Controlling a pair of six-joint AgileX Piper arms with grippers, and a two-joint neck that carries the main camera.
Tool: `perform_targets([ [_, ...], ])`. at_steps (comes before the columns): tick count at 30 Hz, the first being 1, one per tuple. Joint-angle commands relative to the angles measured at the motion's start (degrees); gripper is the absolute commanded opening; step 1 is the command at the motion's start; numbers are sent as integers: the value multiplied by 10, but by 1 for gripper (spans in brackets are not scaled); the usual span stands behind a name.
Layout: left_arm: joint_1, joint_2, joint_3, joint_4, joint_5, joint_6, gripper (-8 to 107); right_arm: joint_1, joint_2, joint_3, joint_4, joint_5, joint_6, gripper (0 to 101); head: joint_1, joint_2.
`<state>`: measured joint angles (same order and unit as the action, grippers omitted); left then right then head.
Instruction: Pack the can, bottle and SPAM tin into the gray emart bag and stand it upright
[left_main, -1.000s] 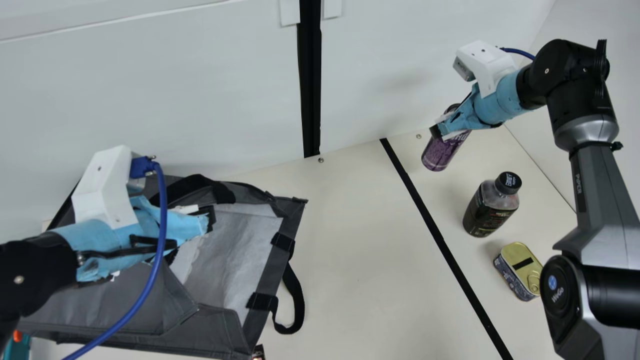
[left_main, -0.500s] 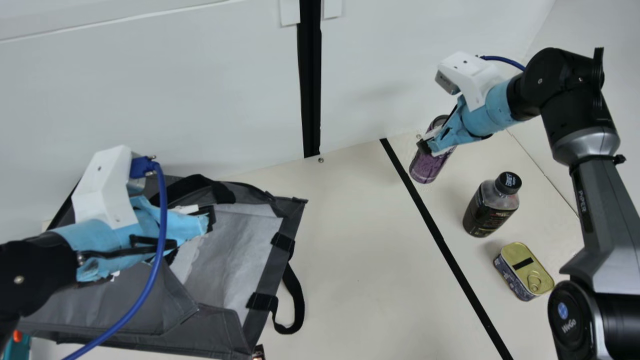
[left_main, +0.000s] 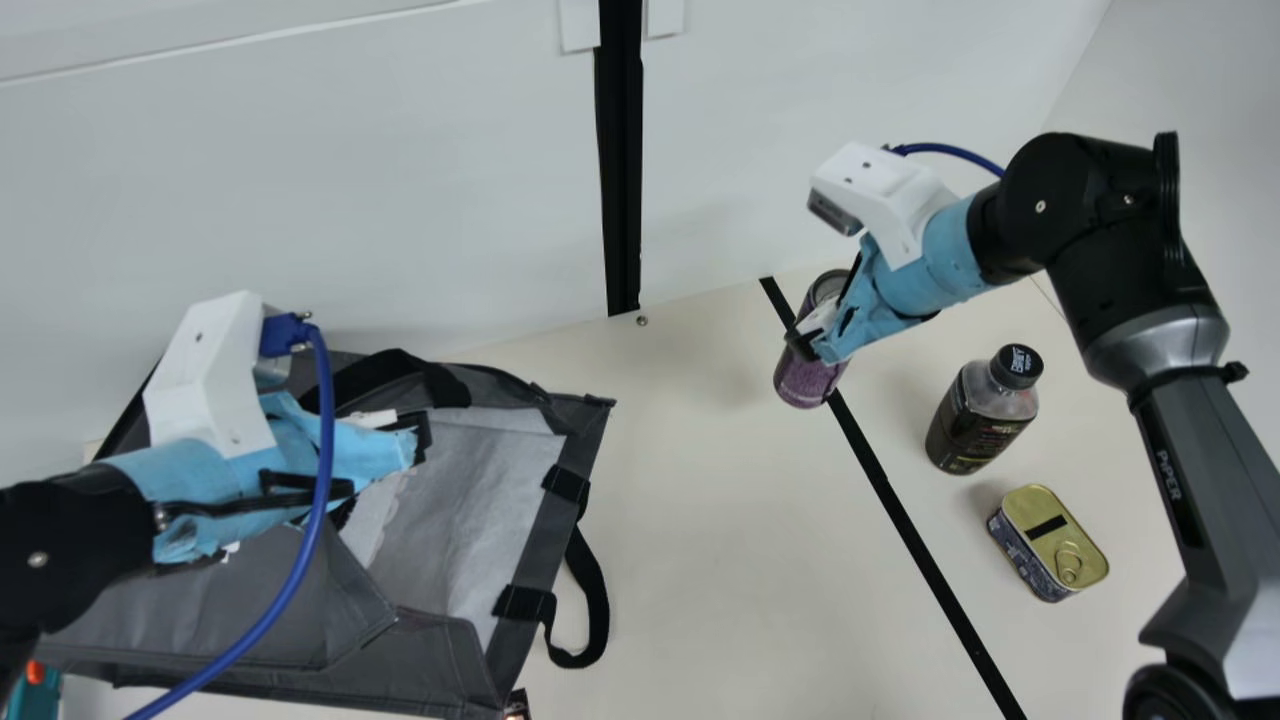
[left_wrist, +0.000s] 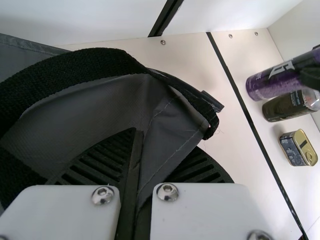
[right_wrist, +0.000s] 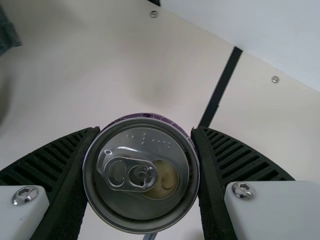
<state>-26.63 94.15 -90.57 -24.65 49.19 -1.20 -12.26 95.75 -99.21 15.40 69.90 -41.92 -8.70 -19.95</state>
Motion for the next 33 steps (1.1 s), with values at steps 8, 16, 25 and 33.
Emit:
perform_targets([
  [8, 0, 0, 0, 0, 0, 0, -8, 42, -52, 79, 18, 0, -25, 0, -13, 0],
  [16, 0, 0, 0, 0, 0, 0, -8, 77, -89, 138, 41, 0, -55, 0, -13, 0],
  [25, 0, 0, 0, 0, 0, 0, -8, 118, -119, 187, 62, 0, -70, 0, -13, 0],
  [33, 0, 0, 0, 0, 0, 0, -8, 155, -138, 211, 77, 0, -68, 0, -13, 0],
])
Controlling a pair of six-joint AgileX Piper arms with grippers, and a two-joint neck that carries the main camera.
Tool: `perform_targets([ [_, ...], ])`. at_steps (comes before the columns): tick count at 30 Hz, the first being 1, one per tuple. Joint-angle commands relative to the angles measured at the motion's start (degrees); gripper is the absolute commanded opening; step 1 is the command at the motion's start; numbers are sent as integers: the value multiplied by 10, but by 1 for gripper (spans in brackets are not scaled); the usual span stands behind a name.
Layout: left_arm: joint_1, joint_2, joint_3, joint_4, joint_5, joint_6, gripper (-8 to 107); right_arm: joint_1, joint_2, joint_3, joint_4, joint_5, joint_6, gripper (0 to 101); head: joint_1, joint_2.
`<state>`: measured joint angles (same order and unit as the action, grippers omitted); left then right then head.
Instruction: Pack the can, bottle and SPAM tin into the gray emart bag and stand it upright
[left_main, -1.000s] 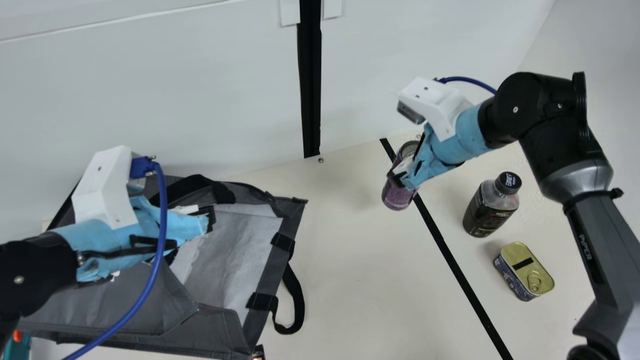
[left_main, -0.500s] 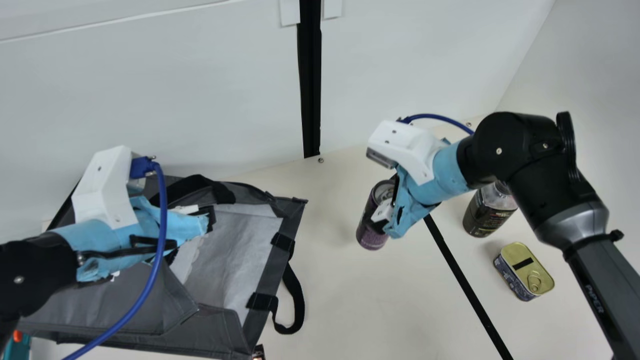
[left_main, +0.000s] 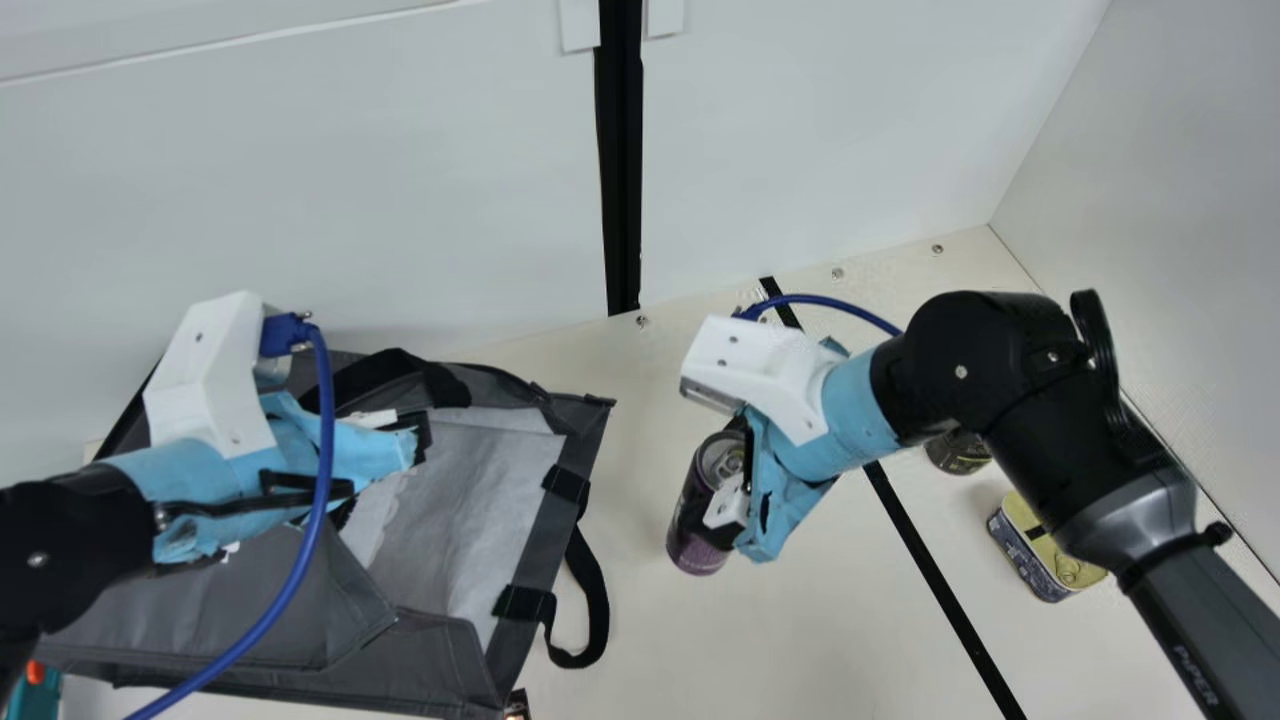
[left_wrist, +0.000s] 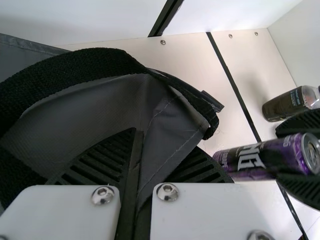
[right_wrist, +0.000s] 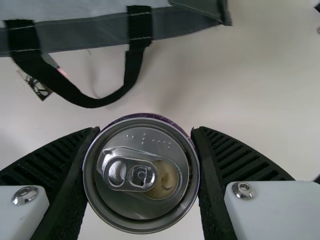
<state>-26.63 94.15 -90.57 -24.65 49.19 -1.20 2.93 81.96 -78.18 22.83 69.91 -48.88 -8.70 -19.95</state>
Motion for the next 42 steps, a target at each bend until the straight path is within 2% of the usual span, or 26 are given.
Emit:
perform_targets([
  [1, 0, 0, 0, 0, 0, 0, -8, 8, -3, 1, 6, 0, 1, 0, -13, 0],
  [7, 0, 0, 0, 0, 0, 0, -8, 27, -17, -2, 30, 0, -4, 0, -13, 0],
  [18, 0, 0, 0, 0, 0, 0, -8, 35, -34, -36, 100, 0, -34, 0, -13, 0],
  [31, 0, 0, 0, 0, 0, 0, -8, 7, -31, -72, 196, 0, -82, 0, -13, 0],
  [42, 0, 0, 0, 0, 0, 0, -8, -10, -15, -74, 265, 0, -114, 0, -13, 0],
])
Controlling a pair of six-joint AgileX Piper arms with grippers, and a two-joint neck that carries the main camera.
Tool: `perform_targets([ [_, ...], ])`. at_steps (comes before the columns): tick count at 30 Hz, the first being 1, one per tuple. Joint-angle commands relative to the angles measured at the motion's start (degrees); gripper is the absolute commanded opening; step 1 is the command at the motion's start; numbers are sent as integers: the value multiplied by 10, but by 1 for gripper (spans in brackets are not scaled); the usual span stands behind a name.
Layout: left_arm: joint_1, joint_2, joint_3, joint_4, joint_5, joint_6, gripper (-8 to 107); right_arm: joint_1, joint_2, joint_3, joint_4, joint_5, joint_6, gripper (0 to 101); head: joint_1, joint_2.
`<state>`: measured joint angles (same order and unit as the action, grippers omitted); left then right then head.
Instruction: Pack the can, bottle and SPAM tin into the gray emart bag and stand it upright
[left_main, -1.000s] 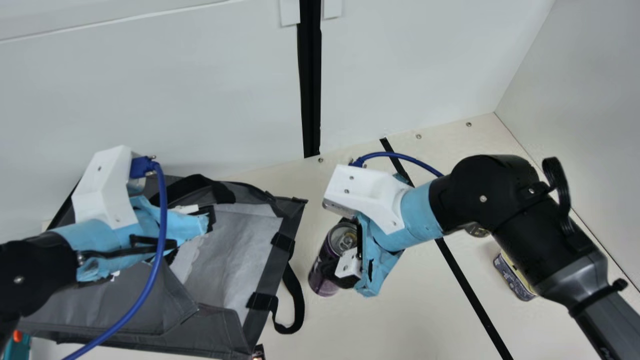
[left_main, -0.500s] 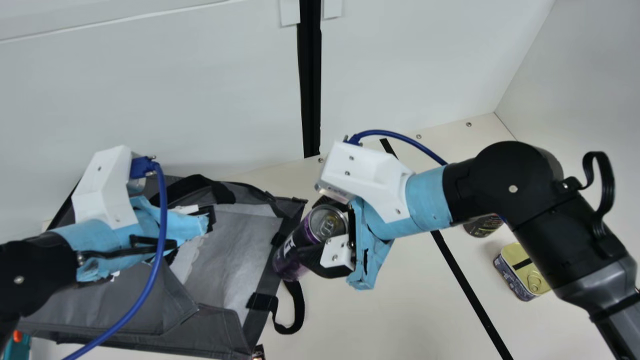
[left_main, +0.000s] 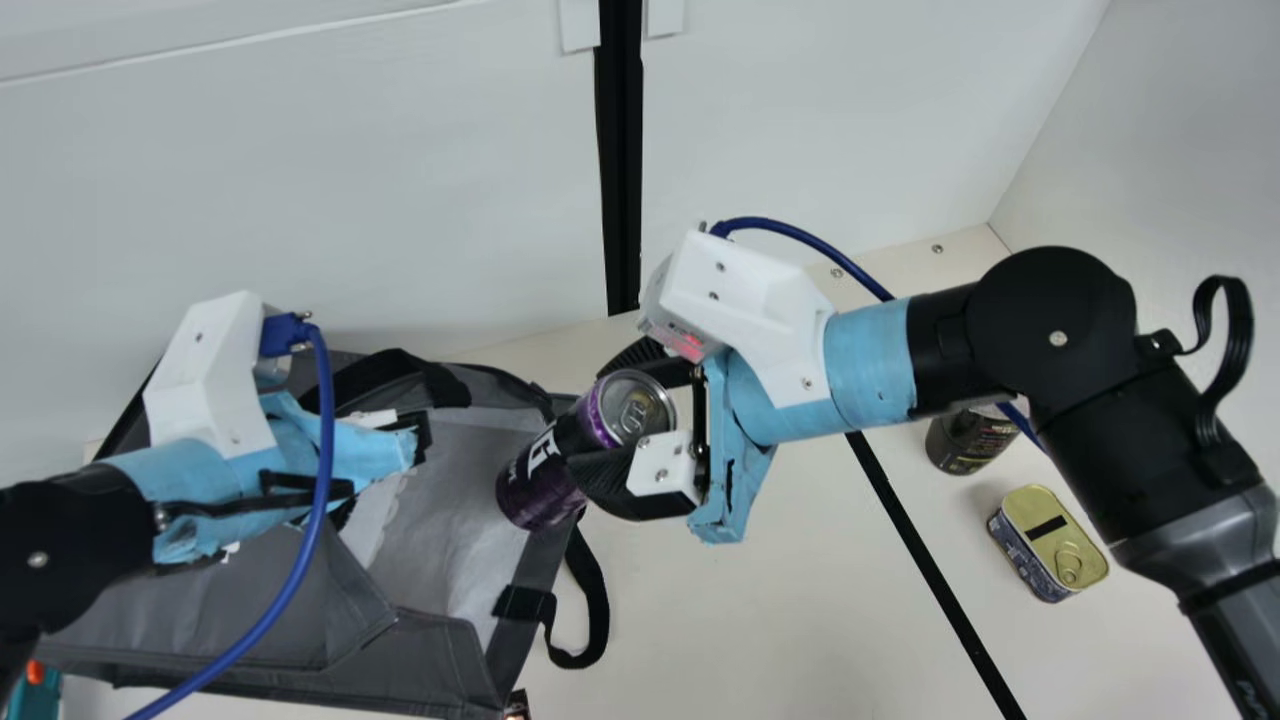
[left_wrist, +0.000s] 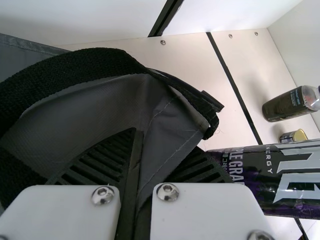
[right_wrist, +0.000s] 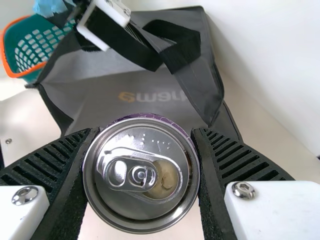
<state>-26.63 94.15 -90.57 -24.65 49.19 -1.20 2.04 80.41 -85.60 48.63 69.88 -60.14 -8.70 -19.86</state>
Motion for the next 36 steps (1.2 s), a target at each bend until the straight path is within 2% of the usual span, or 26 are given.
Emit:
perform_targets([
  [1, 0, 0, 0, 0, 0, 0, -8, -1, 3, 1, 12, 0, -3, 0, -13, -1],
  [6, 0, 0, 0, 0, 0, 0, -8, 10, 12, 12, 31, -16, -10, 0, -13, -1],
  [21, 0, 0, 0, 0, 0, 0, -8, 68, 42, 60, 76, -98, -43, 0, -13, -1],
  [36, 0, 0, 0, 0, 0, 0, -8, 120, 93, 87, 117, -175, -92, 0, -13, -1],
])
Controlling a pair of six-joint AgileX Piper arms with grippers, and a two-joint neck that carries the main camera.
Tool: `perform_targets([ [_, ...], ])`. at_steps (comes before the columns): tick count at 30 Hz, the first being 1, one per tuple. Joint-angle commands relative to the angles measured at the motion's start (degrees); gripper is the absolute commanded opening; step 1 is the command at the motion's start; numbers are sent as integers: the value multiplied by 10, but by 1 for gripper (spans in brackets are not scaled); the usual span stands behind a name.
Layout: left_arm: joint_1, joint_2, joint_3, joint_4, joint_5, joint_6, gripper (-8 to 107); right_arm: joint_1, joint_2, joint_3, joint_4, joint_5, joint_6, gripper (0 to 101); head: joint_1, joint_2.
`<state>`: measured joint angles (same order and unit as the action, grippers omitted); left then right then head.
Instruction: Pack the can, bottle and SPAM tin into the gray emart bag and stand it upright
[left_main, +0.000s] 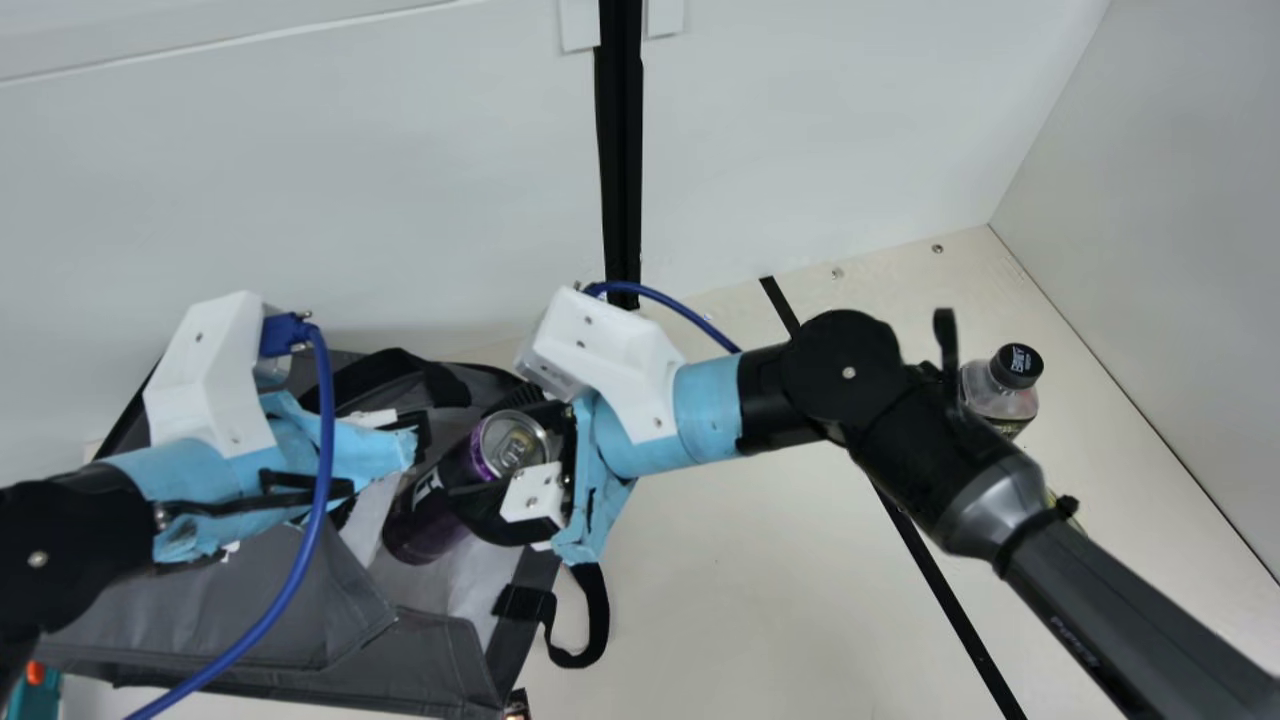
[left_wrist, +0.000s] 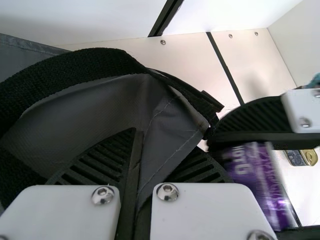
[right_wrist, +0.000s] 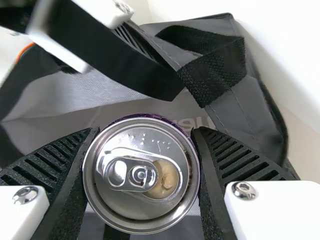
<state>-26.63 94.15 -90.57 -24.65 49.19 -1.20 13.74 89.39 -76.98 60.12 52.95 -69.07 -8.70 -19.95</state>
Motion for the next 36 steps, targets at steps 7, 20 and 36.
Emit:
perform_targets([
  [7, 0, 0, 0, 0, 0, 0, -8, 26, 30, 9, 23, -36, -24, 0, -13, 0],
  [20, 0, 0, 0, 0, 0, 0, -8, 62, 76, 14, 46, -74, -48, 0, -13, 0],
  [36, 0, 0, 0, 0, 0, 0, -8, 87, 126, -14, 52, -93, -41, 0, -13, 0],
])
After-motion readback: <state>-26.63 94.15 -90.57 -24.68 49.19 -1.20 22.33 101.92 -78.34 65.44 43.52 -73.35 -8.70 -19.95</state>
